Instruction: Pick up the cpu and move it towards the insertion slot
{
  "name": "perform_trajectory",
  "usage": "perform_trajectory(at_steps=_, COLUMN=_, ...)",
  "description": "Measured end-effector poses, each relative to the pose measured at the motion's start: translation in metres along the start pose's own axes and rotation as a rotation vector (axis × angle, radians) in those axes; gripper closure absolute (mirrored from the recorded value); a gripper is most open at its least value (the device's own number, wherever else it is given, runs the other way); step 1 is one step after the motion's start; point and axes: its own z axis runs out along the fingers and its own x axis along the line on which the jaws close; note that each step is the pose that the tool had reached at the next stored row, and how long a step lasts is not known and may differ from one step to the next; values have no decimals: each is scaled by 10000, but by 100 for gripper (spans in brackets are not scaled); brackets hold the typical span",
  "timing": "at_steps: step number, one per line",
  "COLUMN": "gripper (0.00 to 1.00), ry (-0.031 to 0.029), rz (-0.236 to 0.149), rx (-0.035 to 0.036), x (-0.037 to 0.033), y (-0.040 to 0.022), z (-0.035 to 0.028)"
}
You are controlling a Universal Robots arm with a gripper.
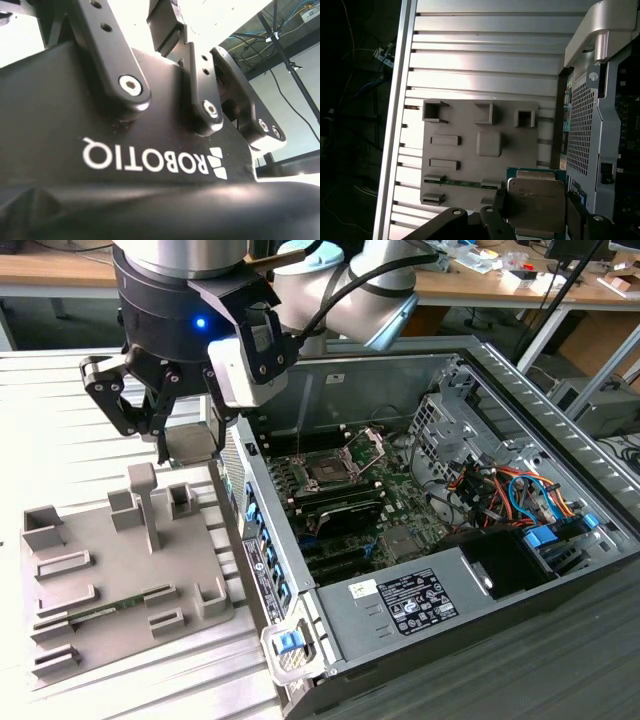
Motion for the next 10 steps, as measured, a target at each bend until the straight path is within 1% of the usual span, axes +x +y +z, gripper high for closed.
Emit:
perform_trajectory(at_steps=7, gripper=45, ry=1, rz=0, rx=0, x=-73, y=-8, z=0)
perform_trajectory(at_steps=10, gripper=45, ry=0, rz=0, rx=0, x=-120, y=-14, z=0)
